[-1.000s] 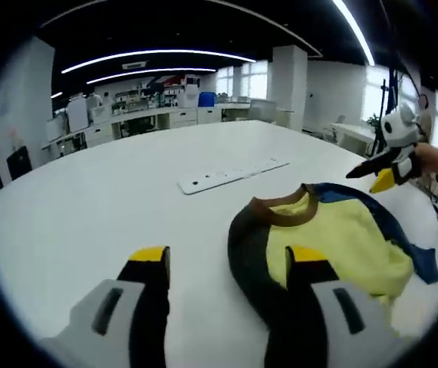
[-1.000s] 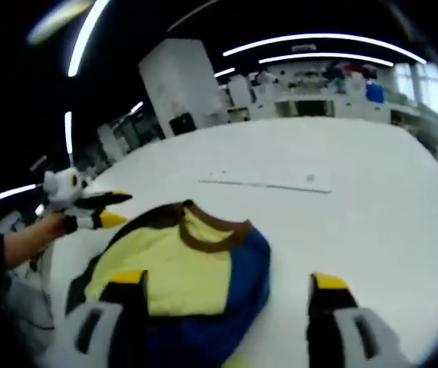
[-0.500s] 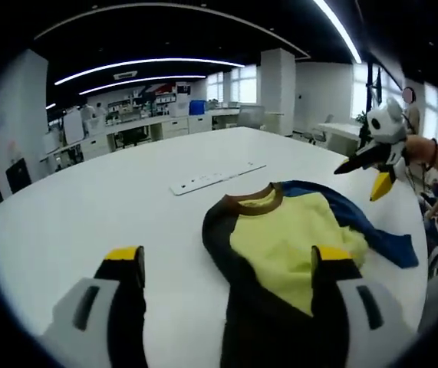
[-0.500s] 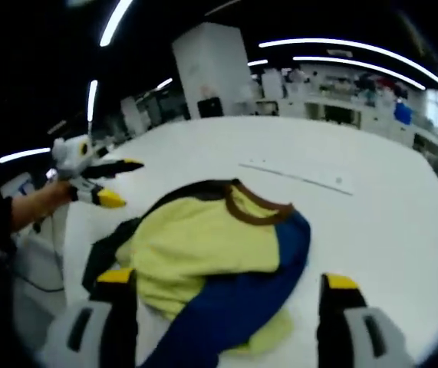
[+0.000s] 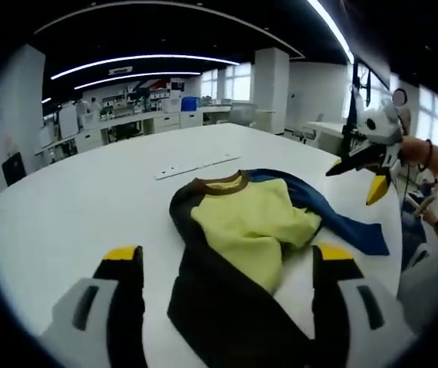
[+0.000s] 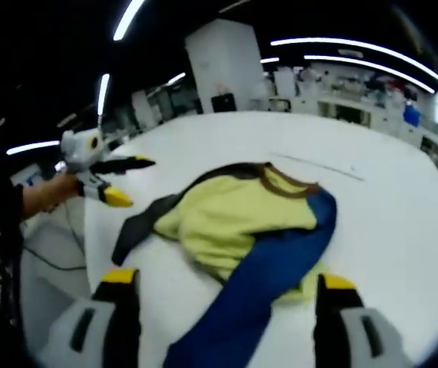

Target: Fold the garment on the visible template until the final outline fits inside the template.

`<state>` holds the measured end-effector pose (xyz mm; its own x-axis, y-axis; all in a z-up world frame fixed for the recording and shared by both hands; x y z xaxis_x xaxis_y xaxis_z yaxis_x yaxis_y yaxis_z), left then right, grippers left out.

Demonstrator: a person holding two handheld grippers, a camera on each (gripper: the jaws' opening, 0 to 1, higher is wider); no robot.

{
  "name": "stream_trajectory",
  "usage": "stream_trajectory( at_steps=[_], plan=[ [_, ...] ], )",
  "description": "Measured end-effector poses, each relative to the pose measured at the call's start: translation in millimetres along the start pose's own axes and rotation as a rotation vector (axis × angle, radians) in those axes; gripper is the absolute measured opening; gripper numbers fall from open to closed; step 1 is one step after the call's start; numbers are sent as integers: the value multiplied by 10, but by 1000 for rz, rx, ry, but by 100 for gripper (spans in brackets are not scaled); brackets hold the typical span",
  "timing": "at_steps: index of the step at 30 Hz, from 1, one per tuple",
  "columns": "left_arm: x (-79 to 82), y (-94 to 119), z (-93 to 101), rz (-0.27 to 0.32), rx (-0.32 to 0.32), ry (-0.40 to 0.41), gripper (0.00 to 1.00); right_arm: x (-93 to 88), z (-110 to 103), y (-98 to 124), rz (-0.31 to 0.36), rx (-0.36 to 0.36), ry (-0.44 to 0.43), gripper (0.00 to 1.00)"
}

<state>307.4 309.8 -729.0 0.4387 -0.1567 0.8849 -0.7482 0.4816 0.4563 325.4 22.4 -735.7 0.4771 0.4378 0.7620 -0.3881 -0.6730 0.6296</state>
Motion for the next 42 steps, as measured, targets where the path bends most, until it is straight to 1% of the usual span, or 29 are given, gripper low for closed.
stream_trajectory(
  at_steps=[3, 5, 8, 12, 14, 16, 18, 20, 21, 24, 25, 27, 28, 30, 32, 36, 39, 41, 42],
  plan=[
    [-73, 56, 50, -4, -8, -1, 85, -133, -104, 77, -8, 19, -9, 91],
    [-133, 90, 79, -17, -17, 3, 83, -208, -138, 107, -7, 36, -22, 90],
    [-215, 157, 138, -32, -12, -14, 79, -309, -188, 135, 7, 49, -39, 87],
    [-331, 241, 177, -58, -15, 1, 75, -442, -280, 156, 0, 54, -44, 82],
    [-405, 290, 165, -71, -11, -7, 75, -493, -319, 155, -4, 52, -38, 81],
    [-479, 335, 197, -91, -11, -6, 72, -540, -346, 152, -14, 52, -37, 80],
    [-537, 351, 189, -107, -9, 5, 72, -599, -395, 153, -30, 56, -20, 78],
    [-606, 388, 203, -121, -5, -2, 71, -636, -437, 158, -37, 60, -3, 76],
    [-643, 416, 212, -129, 1, -1, 69, -679, -461, 165, -45, 63, 8, 75],
    [-710, 456, 240, -131, 2, 8, 66, -738, -499, 182, -51, 64, 53, 68],
    [-726, 459, 247, -131, 2, 7, 66, -767, -512, 189, -53, 65, 54, 66],
    [-762, 464, 286, -137, -8, 8, 63, -811, -548, 203, -57, 72, 61, 63],
    [-794, 461, 320, -142, -24, -2, 62, -834, -561, 209, -60, 73, 64, 61],
    [-863, 451, 374, -169, -40, -22, 58, -891, -587, 220, -80, 77, 74, 58],
    [-892, 439, 432, -177, -53, -22, 56, -946, -611, 234, -104, 81, 88, 55],
    [-958, 416, 434, -189, -74, -32, 53, -1028, -646, 251, -139, 80, 125, 47],
    [-993, 412, 420, -207, -77, -38, 49, -1078, -653, 254, -168, 72, 155, 43],
    [-998, 416, 438, -211, -86, -41, 47, -1100, -659, 254, -178, 63, 180, 42],
    [-999, 417, 452, -213, -90, -42, 45, -1112, -660, 253, -183, 60, 191, 40]
  ],
)
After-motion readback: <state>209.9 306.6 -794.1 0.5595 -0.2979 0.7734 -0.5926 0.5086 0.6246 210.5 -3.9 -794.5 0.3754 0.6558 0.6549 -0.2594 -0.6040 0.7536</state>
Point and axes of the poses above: the point that each gripper's makers call its tool centre point, and the gripper's own axes: y roughly backward along the fingers, z roughly to its right, x roughly out of its top, the point moved 6 cm from there along y, roughly backward along the fingers, and after that the axes turned 4 degrees about y, right-handed, at the moved point
